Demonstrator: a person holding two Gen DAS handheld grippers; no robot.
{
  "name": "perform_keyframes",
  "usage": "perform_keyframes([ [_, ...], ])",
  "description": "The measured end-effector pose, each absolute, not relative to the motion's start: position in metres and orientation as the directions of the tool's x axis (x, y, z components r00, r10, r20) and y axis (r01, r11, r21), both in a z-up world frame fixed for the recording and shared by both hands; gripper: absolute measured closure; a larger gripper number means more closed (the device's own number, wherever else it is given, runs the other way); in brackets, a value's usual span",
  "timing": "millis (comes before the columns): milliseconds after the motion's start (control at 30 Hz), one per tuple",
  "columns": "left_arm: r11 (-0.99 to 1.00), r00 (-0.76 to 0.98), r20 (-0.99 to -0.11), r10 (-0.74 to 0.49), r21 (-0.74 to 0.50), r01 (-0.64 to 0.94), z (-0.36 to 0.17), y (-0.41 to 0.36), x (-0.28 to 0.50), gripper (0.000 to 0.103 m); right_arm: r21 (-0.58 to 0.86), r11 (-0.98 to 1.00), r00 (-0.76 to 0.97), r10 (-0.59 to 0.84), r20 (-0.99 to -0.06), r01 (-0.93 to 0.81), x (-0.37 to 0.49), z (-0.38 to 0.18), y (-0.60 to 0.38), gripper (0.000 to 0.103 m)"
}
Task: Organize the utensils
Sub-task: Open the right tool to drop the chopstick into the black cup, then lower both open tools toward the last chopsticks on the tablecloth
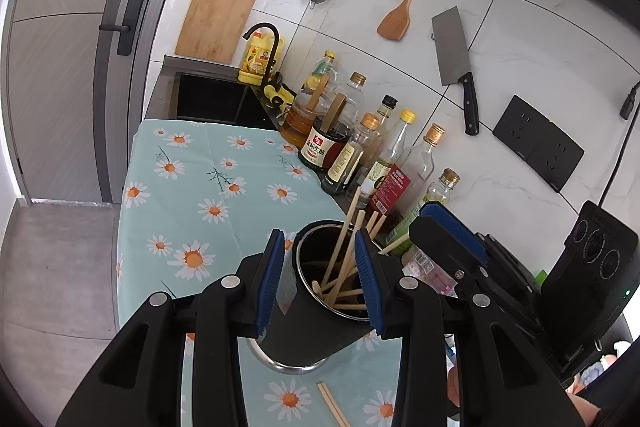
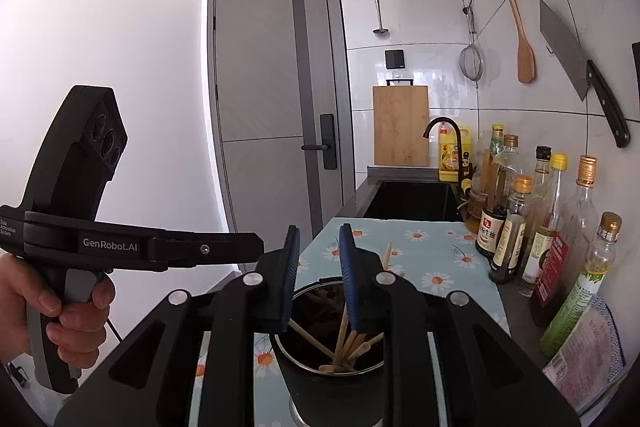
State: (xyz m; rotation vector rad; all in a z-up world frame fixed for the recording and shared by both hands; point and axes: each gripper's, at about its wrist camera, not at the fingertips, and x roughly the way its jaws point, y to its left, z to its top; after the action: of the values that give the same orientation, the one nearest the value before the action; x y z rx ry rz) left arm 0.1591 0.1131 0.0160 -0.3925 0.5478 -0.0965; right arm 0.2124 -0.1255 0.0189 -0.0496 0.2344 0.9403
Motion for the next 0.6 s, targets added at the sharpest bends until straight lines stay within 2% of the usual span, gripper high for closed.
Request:
perform_keyframes([
  [133, 0.925, 0.852, -0.488, -0.19, -0.379, -0.011, 0.02, 0.107, 0.151, 0.068, 0.028, 0.622, 0.585, 0.75, -0.309, -0.782, 0.202, 0.027, -0.127, 0.068],
  [267, 0.93, 0.845, -0.5, -0.19, -0.368, -0.009, 0.02, 0.099, 0.143, 0.068, -0.021, 0.643, 0.618, 0.727, -0.298, -0.766, 0.18, 0.036, -0.135, 0.068],
  [600, 0.942, 0.837, -0.516, -0.182, -0.337, -0.002, 0.026, 0.076, 0.116, 0.068, -0.009, 0.657, 0.625, 0.712, -0.319, -0.754, 0.157, 0.044, -0.158, 0.066],
])
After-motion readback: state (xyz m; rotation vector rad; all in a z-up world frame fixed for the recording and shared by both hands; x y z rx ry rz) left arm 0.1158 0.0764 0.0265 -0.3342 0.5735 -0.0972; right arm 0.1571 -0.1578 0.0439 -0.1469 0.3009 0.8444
